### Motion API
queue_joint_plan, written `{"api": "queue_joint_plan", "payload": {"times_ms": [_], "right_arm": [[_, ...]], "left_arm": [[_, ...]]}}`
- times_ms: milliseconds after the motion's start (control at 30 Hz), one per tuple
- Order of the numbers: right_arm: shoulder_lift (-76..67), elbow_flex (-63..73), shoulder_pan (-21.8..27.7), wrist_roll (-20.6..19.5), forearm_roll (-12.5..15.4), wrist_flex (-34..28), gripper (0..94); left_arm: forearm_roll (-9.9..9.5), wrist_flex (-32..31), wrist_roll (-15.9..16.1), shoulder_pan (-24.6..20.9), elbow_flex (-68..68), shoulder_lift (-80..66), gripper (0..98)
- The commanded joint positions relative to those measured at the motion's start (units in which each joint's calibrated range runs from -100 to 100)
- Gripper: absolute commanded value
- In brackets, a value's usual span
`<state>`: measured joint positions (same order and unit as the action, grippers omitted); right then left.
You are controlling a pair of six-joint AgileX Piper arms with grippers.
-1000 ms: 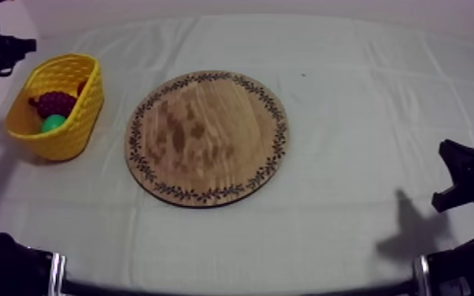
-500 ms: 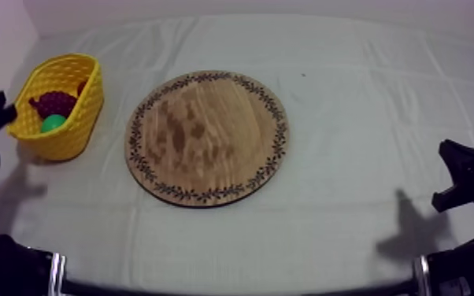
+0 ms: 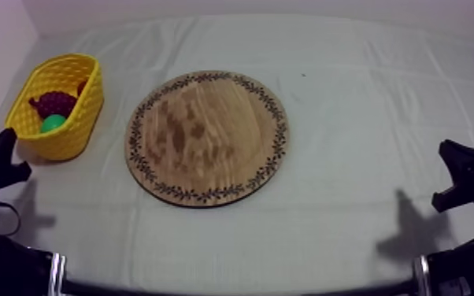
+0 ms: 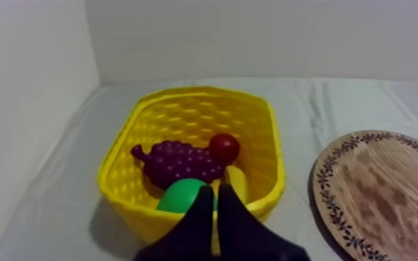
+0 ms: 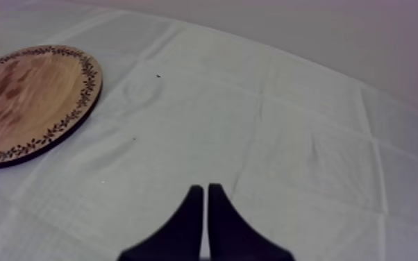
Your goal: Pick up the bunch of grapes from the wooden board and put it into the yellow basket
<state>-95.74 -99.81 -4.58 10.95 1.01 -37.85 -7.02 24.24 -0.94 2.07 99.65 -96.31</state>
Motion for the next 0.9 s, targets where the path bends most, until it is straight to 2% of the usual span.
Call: {"api": "queue_joint_plan", "payload": {"times_ms": [0,200,300,867], "right_arm": [[-0.01,0.03,-0.02,0.02,-0.01,0.03,0.4],[-0.01,0.03,-0.02,0.02,-0.01,0.03,0.4],[-0.01,0.03,-0.02,0.01,-0.01,0.03,0.4],[-0.01,0.03,-0.02,0.02,-0.01,0.03,0.4]], "left_arm": [[0.40,0.59,0.73,0.44,0.10,-1.57,0.0],[2.63,3.63,3.37,0.60,0.31,-3.44,0.0],[3.23,4.49,3.55,0.67,0.34,-3.60,0.0],[4.14,6.54,3.45,0.72,0.35,-3.69,0.0]]}}
